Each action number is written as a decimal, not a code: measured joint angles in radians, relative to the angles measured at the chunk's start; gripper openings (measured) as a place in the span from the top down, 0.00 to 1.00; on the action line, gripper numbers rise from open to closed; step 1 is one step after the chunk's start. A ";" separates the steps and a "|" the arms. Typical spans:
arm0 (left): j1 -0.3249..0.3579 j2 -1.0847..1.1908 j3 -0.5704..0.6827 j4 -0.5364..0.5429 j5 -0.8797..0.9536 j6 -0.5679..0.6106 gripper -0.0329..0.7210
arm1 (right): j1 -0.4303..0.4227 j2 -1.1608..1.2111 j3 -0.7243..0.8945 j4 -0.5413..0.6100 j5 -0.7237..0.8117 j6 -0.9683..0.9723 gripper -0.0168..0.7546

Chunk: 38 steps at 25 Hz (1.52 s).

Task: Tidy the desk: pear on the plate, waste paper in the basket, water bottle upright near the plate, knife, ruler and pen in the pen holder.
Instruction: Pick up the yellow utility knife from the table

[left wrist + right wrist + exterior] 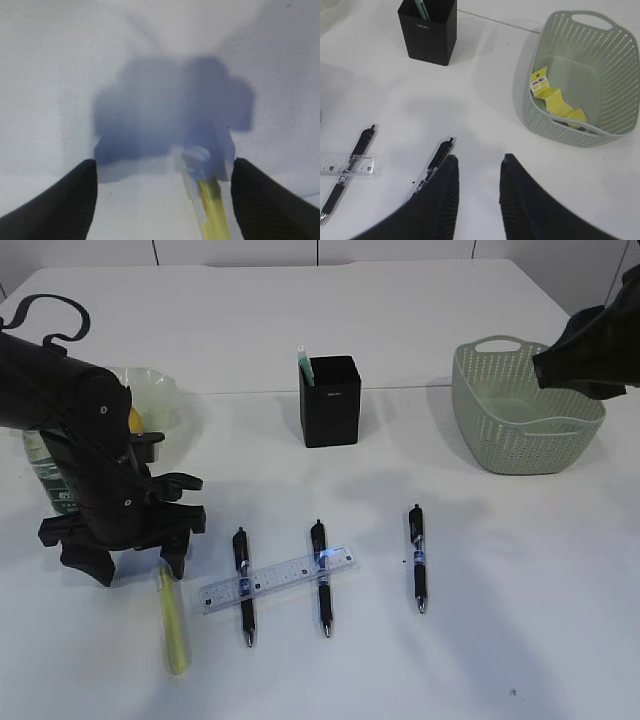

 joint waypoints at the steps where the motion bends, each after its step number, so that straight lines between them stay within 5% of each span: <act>1: 0.000 0.000 0.000 0.000 0.000 0.000 0.17 | 0.000 0.000 0.000 0.000 0.000 0.000 0.66; 21: 0.000 0.025 -0.009 -0.023 0.028 0.002 0.19 | 0.000 0.000 0.000 0.000 0.000 0.000 0.66; 30: 0.000 0.025 -0.009 -0.029 0.038 0.003 0.42 | 0.000 0.000 0.000 0.000 0.000 0.000 0.66; 38: 0.000 0.025 -0.011 -0.032 0.044 0.005 0.72 | 0.000 0.000 0.000 0.000 0.000 0.000 0.66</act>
